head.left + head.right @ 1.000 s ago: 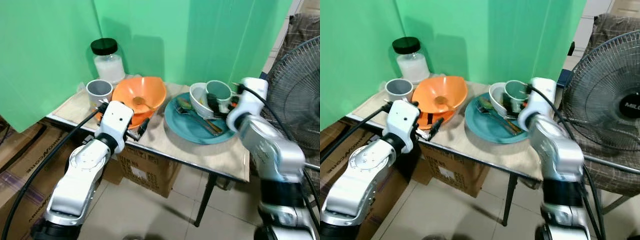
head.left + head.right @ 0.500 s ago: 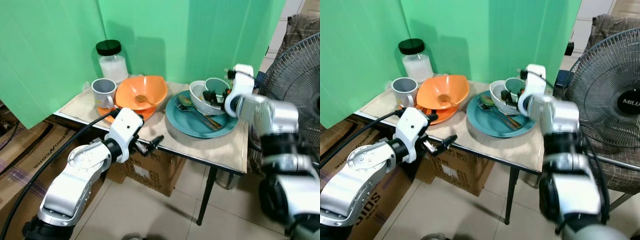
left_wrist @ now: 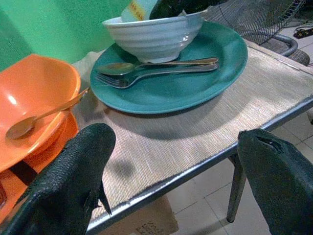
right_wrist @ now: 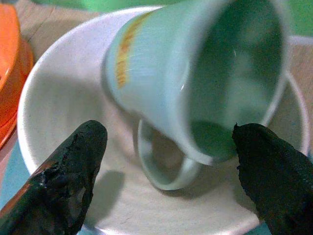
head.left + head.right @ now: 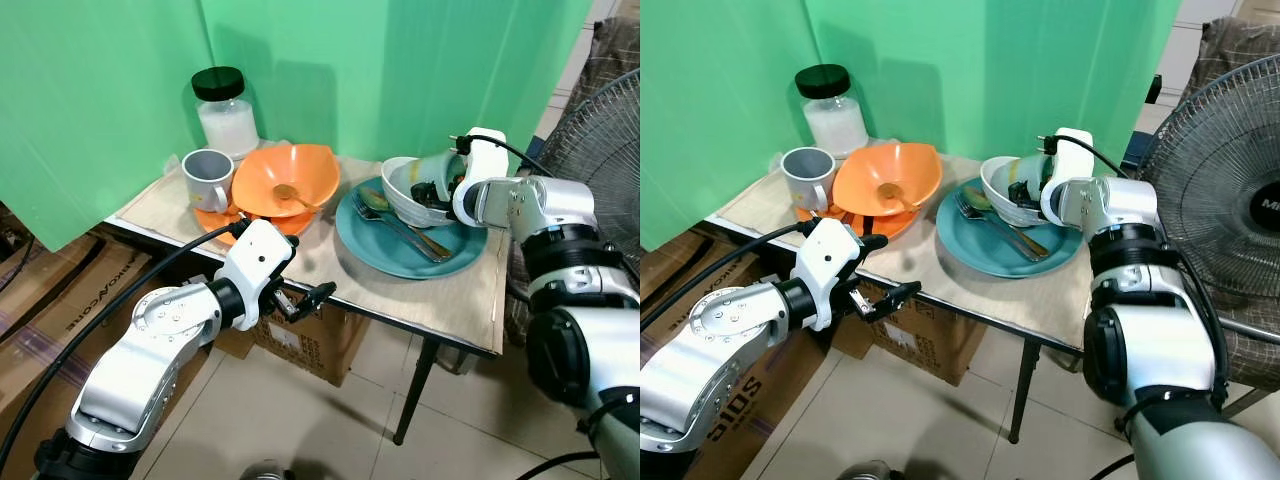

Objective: Setting the table

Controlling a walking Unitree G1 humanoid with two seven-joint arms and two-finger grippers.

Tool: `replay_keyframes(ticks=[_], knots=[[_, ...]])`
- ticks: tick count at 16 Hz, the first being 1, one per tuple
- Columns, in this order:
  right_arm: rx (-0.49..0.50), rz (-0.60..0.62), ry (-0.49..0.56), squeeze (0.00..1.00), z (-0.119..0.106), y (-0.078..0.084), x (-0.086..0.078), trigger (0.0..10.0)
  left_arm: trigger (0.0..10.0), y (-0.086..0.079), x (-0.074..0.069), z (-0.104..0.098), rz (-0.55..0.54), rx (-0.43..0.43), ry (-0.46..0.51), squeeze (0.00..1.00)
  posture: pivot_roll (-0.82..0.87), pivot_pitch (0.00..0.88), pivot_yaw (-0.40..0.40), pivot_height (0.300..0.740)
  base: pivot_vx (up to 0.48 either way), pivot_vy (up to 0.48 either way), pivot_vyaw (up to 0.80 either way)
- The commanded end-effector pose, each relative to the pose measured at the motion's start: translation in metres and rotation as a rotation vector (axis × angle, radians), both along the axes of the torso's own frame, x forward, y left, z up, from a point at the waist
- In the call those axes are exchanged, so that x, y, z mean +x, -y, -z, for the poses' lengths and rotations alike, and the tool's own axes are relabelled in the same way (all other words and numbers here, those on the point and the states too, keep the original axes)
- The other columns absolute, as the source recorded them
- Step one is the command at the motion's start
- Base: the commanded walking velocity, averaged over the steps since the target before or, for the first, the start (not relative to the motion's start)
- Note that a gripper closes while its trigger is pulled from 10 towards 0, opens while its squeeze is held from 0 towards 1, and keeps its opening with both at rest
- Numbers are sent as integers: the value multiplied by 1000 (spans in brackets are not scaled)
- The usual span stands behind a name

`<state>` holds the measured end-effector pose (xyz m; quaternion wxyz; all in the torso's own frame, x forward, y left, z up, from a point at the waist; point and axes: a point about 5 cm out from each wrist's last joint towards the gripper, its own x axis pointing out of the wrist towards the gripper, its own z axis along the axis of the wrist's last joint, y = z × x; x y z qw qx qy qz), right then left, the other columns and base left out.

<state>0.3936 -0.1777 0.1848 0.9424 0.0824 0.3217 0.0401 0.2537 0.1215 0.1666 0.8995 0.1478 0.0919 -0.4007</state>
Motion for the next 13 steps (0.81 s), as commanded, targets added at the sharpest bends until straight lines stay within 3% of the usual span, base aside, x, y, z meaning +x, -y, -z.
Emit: replay_keyframes(ticks=[1, 4, 7, 11, 13], knots=[[15, -13, -3, 0, -8, 1, 2, 10000, 10000, 0, 0, -4, 14, 9, 12, 0, 132, 0, 70, 740, 0, 0, 0], [53, -6, 1, 0, -13, 4, 4, 10000, 10000, 2, 1, -5, 24, 15, 17, 0, 129, 0, 76, 740, 0, 0, 0], [69, -28, 88, 0, -27, 3, 9, 10000, 10000, 3, 2, -6, 23, 24, 31, 0, 129, 0, 81, 740, 0, 0, 0], [120, -163, 269, 0, -55, -17, 15, 10000, 10000, 3, 5, -8, 20, 28, 51, 0, 128, 0, 77, 740, 0, 0, 0], [150, -220, 276, 0, -58, -23, 14, 10000, 10000, 3, 5, -8, 18, 28, 53, 0, 128, 0, 77, 740, 0, 0, 0]])
